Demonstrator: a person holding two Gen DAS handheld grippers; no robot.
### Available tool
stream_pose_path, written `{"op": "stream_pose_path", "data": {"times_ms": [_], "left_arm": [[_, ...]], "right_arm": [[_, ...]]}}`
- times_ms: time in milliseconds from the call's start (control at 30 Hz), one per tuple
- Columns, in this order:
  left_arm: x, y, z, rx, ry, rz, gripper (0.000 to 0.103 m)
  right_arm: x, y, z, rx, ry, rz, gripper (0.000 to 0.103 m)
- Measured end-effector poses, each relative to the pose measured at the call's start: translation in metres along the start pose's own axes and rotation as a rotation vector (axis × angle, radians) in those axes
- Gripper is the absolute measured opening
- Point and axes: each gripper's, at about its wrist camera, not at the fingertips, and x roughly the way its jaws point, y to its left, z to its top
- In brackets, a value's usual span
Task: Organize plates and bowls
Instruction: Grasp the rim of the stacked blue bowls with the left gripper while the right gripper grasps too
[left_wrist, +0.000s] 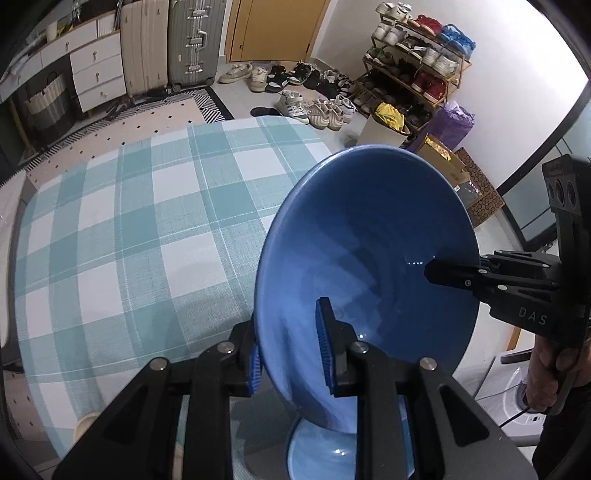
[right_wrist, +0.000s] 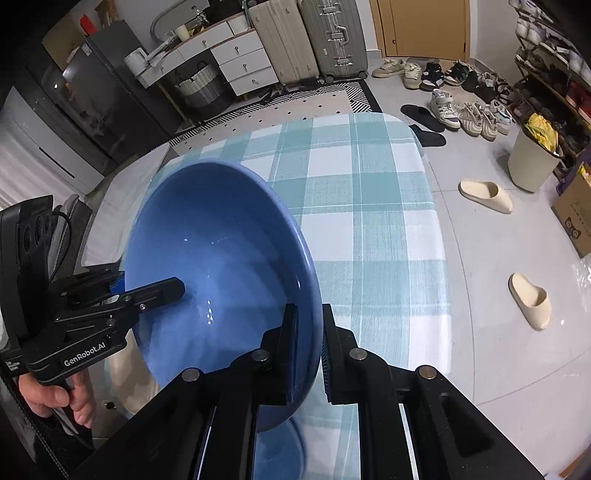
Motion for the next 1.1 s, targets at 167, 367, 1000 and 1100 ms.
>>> {"op": "stream_pose_path", "data": {"times_ms": [167,367,1000,1100], "left_arm": [[-0.011,-0.006,-0.011,0.017,0.024,-0.013,0.023],[-0.027,-0.011,-0.036,0.023,0.038,-0.037,0.023],[-0.008,-0.021,-0.122,0.047,0.098,0.049,0.025],[-0.005,-0.022,-0.127,0.052,0.071,0.096,0.027]], "right_arm": [[-0.018,0.005,-0.013,0.016,0.012,0.003,0.011],[-0.035,0.017,-0.041,0.004,0.036,0.016,0.011],[-0.007,0.026,-0.14,0.061,0.096,0.044,0.011],[-0.002,0.02,-0.148,0.094,0.093,0.077,0.011]]}}
